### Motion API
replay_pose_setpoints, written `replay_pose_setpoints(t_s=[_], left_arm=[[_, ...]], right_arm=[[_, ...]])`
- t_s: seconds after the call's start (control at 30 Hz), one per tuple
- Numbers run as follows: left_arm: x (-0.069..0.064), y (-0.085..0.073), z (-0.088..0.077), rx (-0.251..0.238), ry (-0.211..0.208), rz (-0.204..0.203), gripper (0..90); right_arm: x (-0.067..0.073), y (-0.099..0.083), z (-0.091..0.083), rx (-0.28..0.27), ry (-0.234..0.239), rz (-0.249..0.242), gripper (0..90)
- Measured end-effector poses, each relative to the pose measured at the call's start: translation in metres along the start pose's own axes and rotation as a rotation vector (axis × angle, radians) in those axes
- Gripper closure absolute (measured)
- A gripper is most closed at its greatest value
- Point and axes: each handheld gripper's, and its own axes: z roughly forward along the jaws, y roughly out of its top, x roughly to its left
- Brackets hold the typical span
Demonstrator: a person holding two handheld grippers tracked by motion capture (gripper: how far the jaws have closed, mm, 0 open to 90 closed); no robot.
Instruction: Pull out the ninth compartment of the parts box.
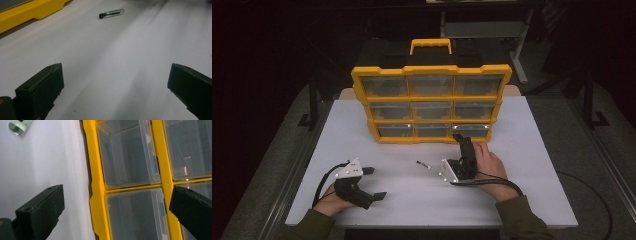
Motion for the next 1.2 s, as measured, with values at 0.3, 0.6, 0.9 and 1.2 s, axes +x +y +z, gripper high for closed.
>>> replay_pose_setpoints(t_s=[0.3, 0.6, 0.9, 1.2], left_arm=[[-0.0001, 0.0, 0.0, -0.001, -0.002, -0.001, 0.2], [-0.0002, 0.0001, -0.0002, -0.001, -0.002, -0.001, 0.2], [-0.0001, 0.0, -0.0001, 0.0, -0.001, 0.0, 0.2], [0.0, 0.0001, -0.0001, 0.002, -0.001, 0.0, 0.2]], right_arm=[[0.0035, 0.001, 0.0003, 0.004, -0.028, -0.05, 0.0], [0.005, 0.0012, 0.0, 0.003, -0.041, -0.058, 0.0], [0.0047, -0.0006, 0.0025, 0.03, -0.072, -0.082, 0.0], [0.0027, -0.005, 0.0039, 0.049, -0.091, -0.077, 0.0]])
